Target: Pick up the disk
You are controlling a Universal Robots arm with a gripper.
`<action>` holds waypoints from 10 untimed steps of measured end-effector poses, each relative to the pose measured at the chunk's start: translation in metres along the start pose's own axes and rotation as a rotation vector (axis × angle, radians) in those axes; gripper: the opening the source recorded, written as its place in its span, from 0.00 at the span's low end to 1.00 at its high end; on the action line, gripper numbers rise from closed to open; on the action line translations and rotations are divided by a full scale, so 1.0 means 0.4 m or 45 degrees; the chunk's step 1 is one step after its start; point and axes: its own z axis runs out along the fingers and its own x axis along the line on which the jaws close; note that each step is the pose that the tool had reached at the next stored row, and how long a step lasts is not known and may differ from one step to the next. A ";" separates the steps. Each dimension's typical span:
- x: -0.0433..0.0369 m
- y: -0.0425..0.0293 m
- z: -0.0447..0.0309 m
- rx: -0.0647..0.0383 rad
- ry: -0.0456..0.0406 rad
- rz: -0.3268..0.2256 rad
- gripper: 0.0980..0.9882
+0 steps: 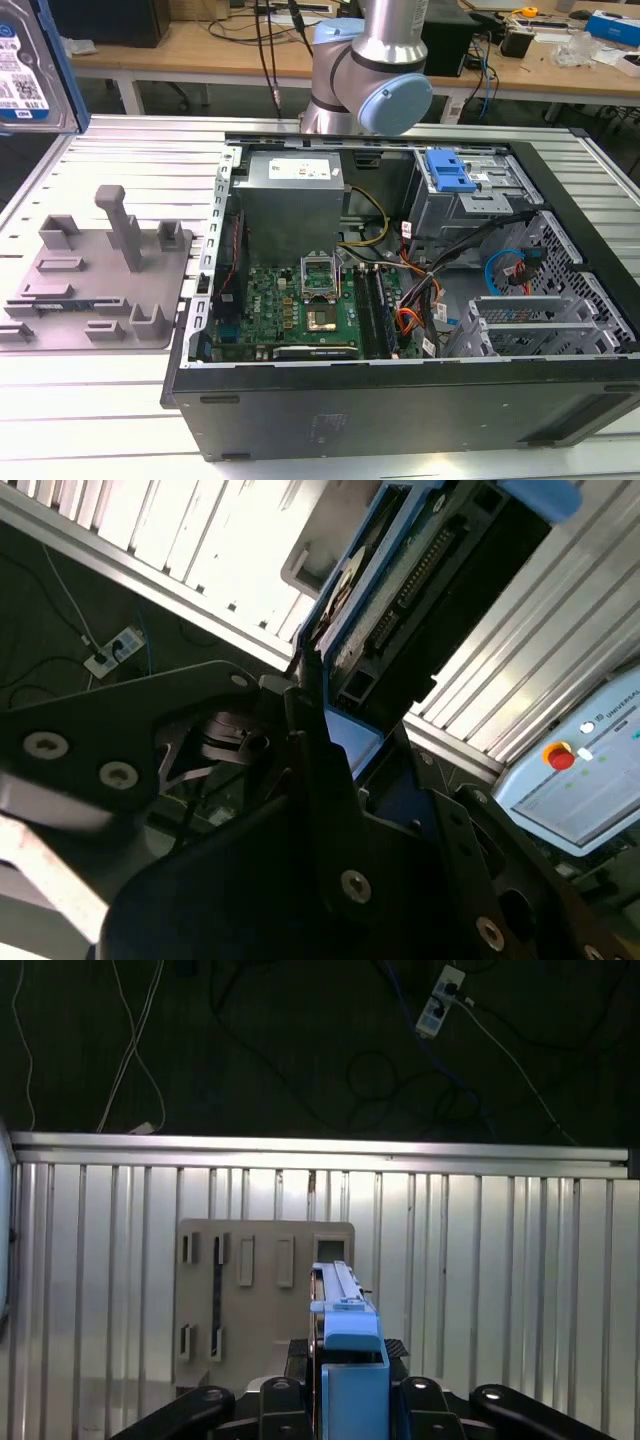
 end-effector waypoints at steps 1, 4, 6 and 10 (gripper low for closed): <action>0.000 0.000 -0.001 0.000 -0.001 0.000 0.30; 0.000 0.000 0.000 0.000 -0.002 0.000 0.30; 0.000 0.000 -0.001 0.000 -0.002 0.000 0.30; 0.000 0.000 -0.001 0.000 -0.002 -0.001 0.30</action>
